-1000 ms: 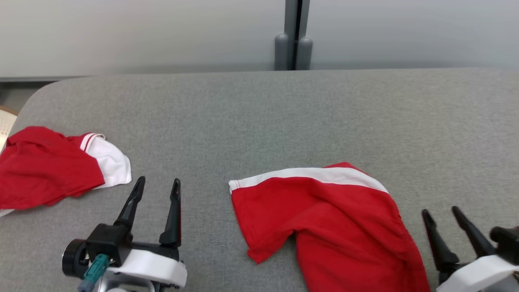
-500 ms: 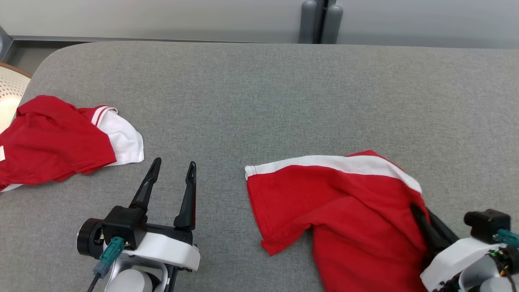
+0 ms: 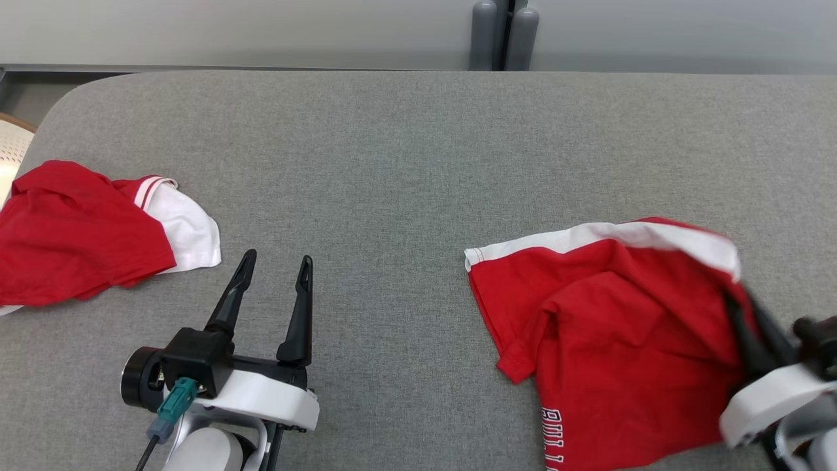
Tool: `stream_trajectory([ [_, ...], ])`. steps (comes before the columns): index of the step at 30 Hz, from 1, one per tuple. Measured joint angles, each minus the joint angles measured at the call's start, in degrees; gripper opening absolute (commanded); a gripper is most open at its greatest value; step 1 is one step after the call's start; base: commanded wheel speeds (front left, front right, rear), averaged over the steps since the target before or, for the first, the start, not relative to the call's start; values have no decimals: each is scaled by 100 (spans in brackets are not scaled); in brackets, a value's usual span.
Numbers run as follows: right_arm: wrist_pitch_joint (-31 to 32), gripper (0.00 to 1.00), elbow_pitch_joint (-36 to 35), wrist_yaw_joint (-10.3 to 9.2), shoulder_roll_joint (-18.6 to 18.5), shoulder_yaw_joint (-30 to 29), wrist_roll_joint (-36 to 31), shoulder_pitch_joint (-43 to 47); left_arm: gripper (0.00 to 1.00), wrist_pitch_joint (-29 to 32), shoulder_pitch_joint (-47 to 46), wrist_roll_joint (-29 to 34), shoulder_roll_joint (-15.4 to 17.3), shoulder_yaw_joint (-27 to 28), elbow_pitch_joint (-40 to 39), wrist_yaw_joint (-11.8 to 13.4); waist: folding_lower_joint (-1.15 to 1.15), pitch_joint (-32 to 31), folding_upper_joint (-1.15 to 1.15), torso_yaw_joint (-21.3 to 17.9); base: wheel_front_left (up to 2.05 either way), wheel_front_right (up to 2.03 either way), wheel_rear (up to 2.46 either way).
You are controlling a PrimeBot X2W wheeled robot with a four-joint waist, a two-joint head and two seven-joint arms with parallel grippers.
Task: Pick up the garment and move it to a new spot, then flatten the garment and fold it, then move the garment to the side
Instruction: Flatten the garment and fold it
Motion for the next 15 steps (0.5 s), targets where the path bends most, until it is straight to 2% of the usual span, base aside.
stream_trajectory([
  [4, 185, 0, 216, 0, 358, 309, -561, 324, 100, -9, -4, -7, -9, -9, 36, -14, 0, 32, 0, -9, 0, 0, 0],
  [9, 175, 0, 500, 0, 773, 487, -709, 491, 100, -24, -34, -35, -23, -24, 76, -22, 0, 65, 0, -20, 0, 0, 0],
  [11, 141, 74, 559, -1, 911, 489, -682, 492, 100, -26, -54, -37, -19, -16, 90, -22, 0, 75, 0, -49, 0, 0, 0],
  [12, 67, 100, 564, -1, 979, 494, -647, 492, 100, -32, -60, -40, -13, -14, 105, -22, 0, 71, 0, -64, 0, 0, 0],
  [15, -160, 100, 430, 1, 1121, 486, -500, 527, 100, -49, -60, -42, 7, -13, 144, -22, 0, 20, 0, -100, 0, 0, 0],
])
